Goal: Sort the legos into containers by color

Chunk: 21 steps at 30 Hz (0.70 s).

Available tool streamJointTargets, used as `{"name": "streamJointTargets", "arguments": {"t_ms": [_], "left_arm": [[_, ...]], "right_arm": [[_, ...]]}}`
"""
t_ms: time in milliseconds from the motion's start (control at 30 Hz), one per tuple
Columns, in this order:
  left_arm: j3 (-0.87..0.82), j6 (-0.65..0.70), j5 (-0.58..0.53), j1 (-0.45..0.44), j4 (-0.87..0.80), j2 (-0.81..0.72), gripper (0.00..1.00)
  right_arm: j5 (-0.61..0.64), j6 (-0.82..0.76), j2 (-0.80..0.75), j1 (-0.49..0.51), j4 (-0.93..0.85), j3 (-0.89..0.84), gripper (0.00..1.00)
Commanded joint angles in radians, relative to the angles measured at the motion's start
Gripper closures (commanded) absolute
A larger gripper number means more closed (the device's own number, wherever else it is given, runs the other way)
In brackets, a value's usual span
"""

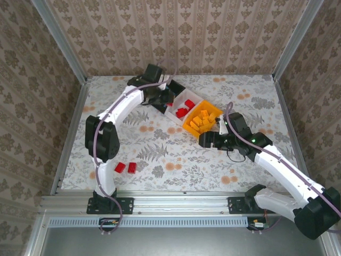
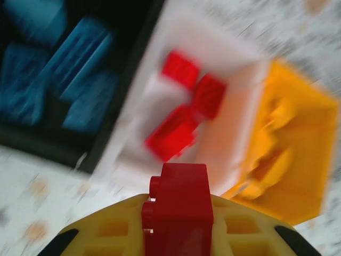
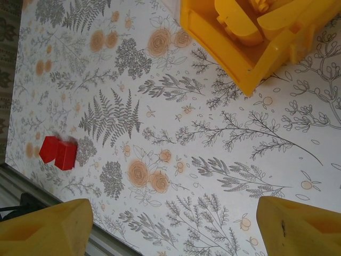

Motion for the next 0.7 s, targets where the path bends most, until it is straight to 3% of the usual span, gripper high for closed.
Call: {"name": "streamJointTargets", "arguments": {"t_ms": [0, 167, 367, 500, 667], "left_arm": [[0.135, -0.034, 0.071, -0.020, -0.010, 0.130, 0.78], [0.337, -0.014, 0.049, -0.044, -0.073, 0.285, 0.77], [0.447, -0.009, 0.029, -0.046, -0.116, 0.374, 0.75], [0.453, -0.002, 0.016, -0.046, -0.126, 0.377, 0.57], [0.449, 0.012, 0.006, -0.047, -0.133, 0.362, 0.53]], "right_arm": [[0.030, 0.003, -0.044, 0.000, -0.050, -0.008, 0.18], [0.044, -0.014, -0.077, -0.008, -0.084, -0.009, 0.18], [0.041, -0.012, -0.084, -0.011, -0.083, -0.018, 0.17], [0.040, -0.010, -0.085, -0.010, -0.081, -0.026, 0.17], [0.038, -0.009, -0.082, -0.011, -0.076, -0.025, 0.17]]}}
